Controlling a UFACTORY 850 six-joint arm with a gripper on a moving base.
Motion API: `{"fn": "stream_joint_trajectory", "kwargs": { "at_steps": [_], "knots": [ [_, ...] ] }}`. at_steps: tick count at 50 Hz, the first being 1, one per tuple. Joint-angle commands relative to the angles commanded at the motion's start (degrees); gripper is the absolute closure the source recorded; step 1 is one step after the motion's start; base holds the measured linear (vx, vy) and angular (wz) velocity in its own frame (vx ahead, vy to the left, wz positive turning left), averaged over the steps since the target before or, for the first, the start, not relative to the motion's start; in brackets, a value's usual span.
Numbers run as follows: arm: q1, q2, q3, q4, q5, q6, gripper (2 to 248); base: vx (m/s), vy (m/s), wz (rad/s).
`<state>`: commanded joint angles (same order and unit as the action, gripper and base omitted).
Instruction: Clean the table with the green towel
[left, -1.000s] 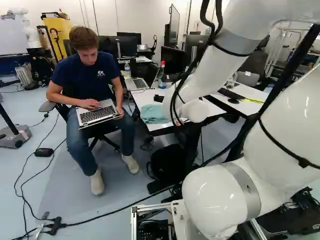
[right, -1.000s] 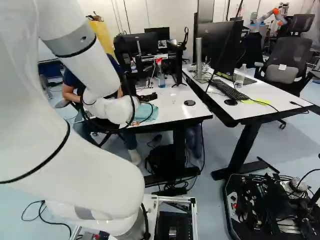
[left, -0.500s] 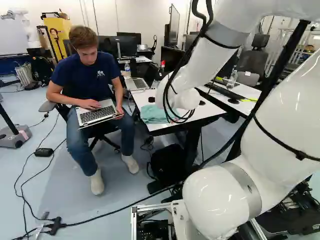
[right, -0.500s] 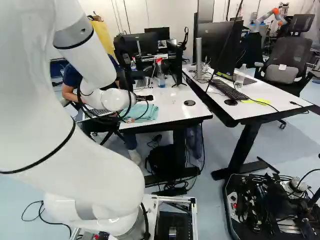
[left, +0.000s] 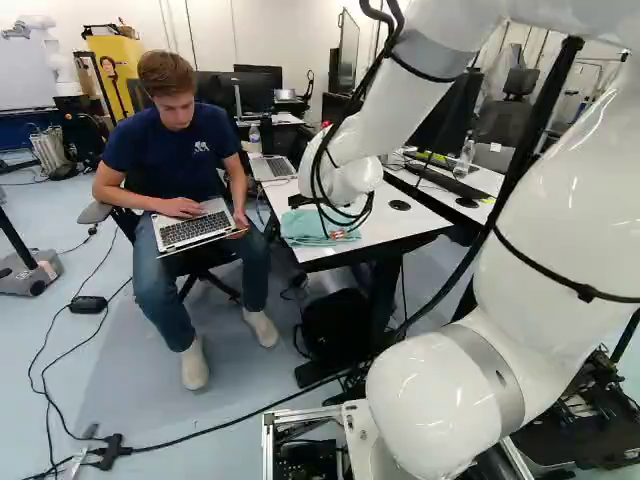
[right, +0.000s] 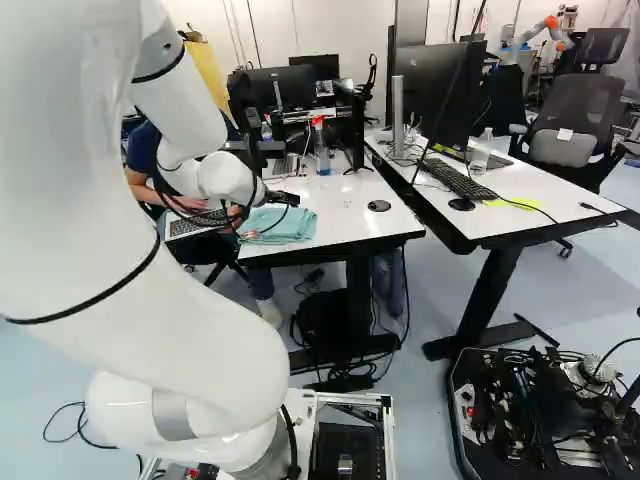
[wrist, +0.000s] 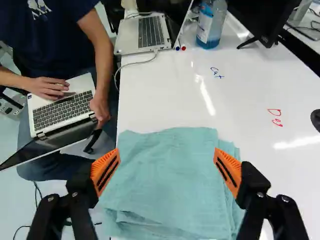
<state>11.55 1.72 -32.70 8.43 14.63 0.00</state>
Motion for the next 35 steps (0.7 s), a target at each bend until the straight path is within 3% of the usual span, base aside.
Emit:
{"fn": "stream_joint_trajectory", "kwargs": {
  "at_steps": [13,35],
  "knots": [
    [0.29,-2.60,-3.62,2.06,-6.84,0.00,3,0.000,0.000,0.000],
    [0.30,-3.24,-4.32,2.37,-7.88,0.00,3,0.000,0.000,0.000]
  ]
}}
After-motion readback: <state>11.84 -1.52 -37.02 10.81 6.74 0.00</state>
